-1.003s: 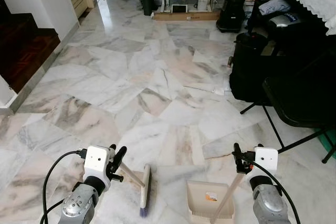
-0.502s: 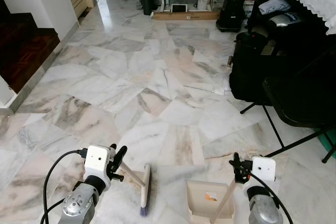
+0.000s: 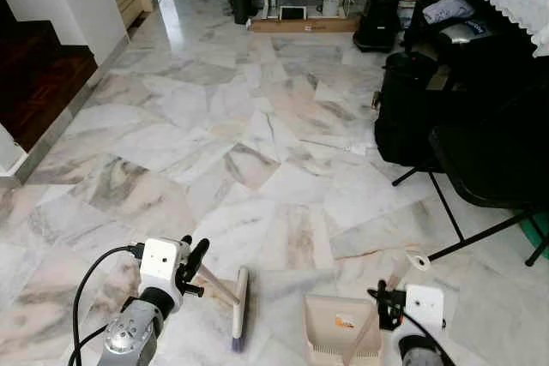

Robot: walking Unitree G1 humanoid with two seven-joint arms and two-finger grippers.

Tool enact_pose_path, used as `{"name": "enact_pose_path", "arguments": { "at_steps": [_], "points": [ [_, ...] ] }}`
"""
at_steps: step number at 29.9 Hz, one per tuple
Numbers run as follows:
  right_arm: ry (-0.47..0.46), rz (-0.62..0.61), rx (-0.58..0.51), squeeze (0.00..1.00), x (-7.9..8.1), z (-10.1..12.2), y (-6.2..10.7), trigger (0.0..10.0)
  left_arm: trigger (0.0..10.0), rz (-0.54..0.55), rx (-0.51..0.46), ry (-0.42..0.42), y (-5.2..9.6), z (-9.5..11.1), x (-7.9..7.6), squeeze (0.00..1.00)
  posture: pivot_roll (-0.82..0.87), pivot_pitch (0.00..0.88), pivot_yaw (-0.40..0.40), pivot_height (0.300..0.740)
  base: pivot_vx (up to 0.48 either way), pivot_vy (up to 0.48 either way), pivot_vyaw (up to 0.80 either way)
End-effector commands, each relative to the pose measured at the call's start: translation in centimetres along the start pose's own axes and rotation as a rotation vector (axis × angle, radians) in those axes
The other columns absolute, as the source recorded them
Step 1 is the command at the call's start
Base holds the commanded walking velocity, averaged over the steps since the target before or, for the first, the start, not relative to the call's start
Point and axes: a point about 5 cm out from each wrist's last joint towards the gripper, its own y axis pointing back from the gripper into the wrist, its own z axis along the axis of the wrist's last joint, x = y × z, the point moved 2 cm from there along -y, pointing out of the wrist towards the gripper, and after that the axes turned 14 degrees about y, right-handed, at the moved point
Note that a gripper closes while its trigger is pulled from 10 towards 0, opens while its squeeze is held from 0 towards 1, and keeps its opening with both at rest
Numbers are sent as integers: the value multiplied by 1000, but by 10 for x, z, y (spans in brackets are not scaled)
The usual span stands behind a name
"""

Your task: Sweep floor

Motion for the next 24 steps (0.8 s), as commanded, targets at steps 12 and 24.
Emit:
{"name": "enact_pose_path", "arguments": {
  "at_steps": [12, 24],
  "points": [
    [3, -34, -3, 0, -7, 2, 5, 10000, 10000, 30, 14, 16, 4, -7, 6, 0, -36, 0, 29, 740, 0, 247, 0],
    [-9, -61, -9, 0, -12, 4, 3, 10000, 10000, 27, 12, 13, 5, -7, 6, 0, -36, 0, 29, 740, 0, 395, 0]
  ]
}}
